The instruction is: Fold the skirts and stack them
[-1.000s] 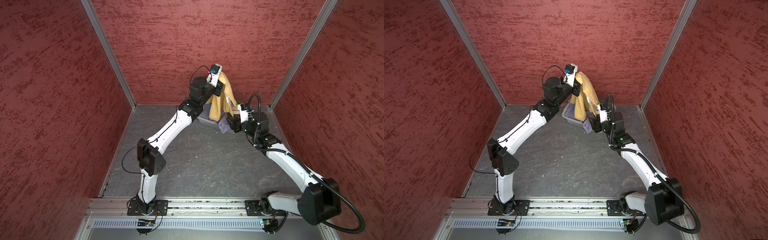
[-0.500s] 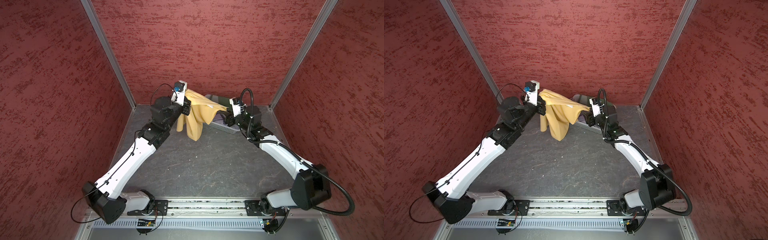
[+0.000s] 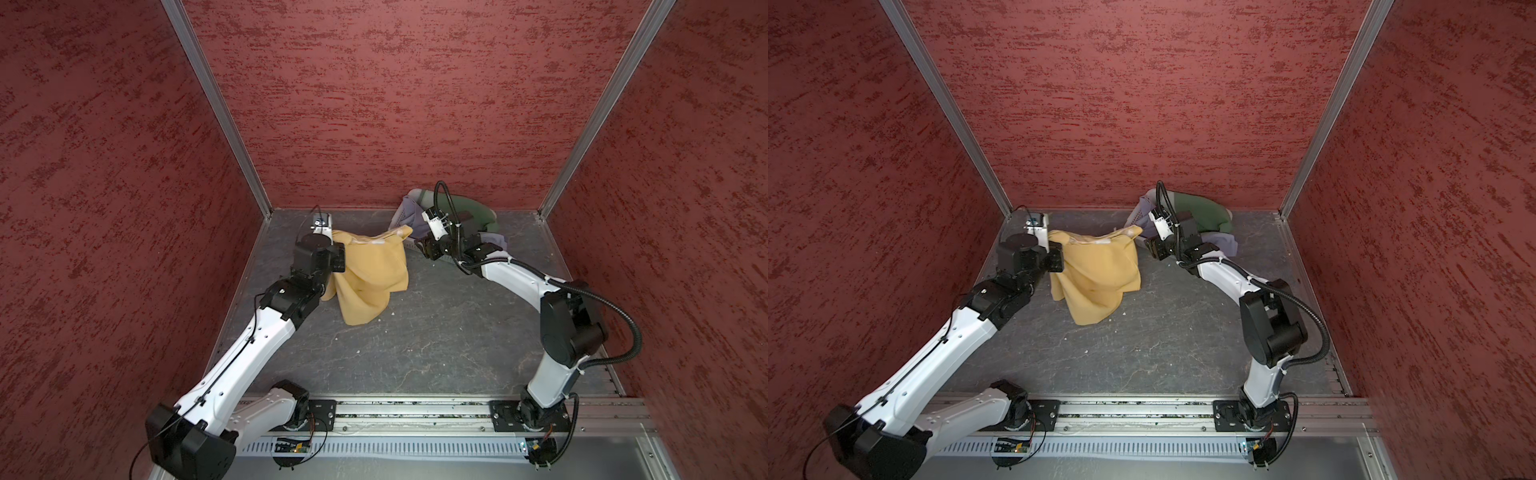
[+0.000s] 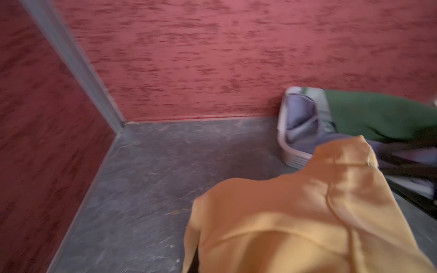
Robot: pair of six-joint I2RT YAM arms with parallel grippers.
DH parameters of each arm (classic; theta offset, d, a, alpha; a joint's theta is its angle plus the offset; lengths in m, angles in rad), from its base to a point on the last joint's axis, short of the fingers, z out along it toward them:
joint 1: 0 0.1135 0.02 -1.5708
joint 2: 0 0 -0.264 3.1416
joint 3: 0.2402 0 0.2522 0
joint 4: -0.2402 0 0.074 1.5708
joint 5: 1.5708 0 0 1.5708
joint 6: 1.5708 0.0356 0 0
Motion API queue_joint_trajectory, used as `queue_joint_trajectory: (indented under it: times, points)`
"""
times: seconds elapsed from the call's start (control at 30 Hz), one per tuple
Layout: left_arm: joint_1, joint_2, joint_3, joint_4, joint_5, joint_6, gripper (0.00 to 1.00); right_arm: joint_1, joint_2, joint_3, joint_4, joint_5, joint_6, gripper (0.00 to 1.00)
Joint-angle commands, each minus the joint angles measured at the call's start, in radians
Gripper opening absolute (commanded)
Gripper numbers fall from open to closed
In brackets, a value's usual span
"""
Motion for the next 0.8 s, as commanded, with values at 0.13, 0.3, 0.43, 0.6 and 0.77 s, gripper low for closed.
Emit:
queue_joint_trajectory:
  times: [0.13,0.3,0.43,0.6,0.77]
  points:
    - [0.181,-0.091,0.003,-0.098,-0.106,-0.138,0.0,-0.022,0.003,-0.04,0.006,-0.028,-0.058,0.75]
    - [0.165,-0.102,-0.078,0.003,0.052,-0.128,0.0,-0.022,0.055,0.017,0.015,0.038,-0.041,0.76]
    - [0.108,-0.102,-0.128,0.085,0.095,-0.112,0.0,-0.017,0.143,0.116,-0.045,0.035,-0.042,0.75]
    - [0.039,-0.078,-0.157,0.134,0.085,-0.093,0.0,-0.008,0.216,0.176,-0.077,0.045,-0.049,0.75]
    - [-0.004,-0.05,-0.174,0.178,0.087,-0.09,0.0,-0.005,0.256,0.185,-0.071,0.062,-0.032,0.73]
